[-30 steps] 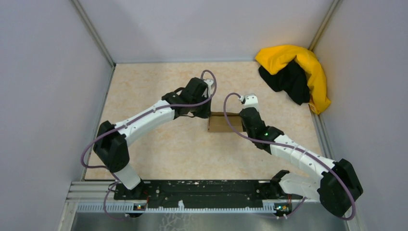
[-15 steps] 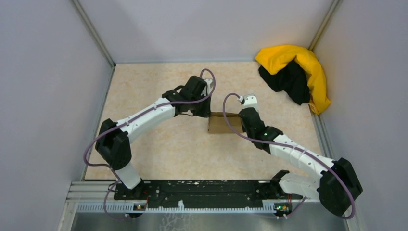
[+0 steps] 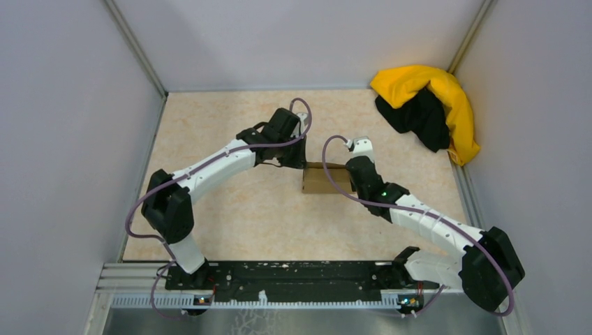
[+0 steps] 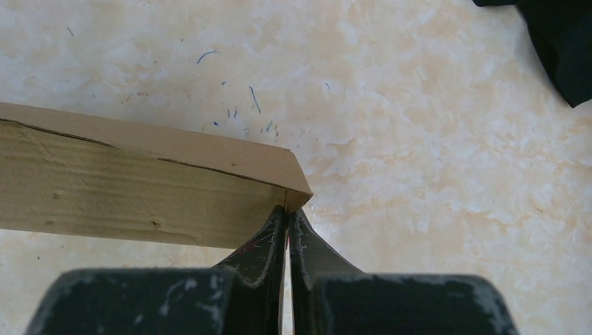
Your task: Fold the paper box
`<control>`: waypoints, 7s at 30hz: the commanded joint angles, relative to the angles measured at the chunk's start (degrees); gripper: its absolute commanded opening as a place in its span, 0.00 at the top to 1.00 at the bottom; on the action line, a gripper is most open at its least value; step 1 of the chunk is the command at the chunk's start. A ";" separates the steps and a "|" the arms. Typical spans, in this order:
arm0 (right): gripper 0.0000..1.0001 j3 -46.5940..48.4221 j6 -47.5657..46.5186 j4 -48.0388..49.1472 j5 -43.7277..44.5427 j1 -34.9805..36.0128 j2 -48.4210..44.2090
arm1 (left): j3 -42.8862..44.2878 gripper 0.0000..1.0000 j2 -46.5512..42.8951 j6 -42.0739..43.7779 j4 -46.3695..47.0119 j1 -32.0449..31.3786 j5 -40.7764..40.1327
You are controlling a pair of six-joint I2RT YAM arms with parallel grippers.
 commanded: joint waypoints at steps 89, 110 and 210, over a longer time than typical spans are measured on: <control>0.75 -2.16 10.03 -3.68 -15.85 0.83 -6.81 | -8.15 0.94 5.44 13.14 17.96 -10.79 -19.81; 0.70 -3.54 13.02 -8.50 -26.46 0.68 -13.56 | -3.83 0.96 10.15 23.87 22.28 -5.62 -11.65; 0.88 3.19 9.87 0.22 -38.01 -11.01 -9.12 | -4.95 0.60 8.31 25.16 16.18 -3.55 -2.40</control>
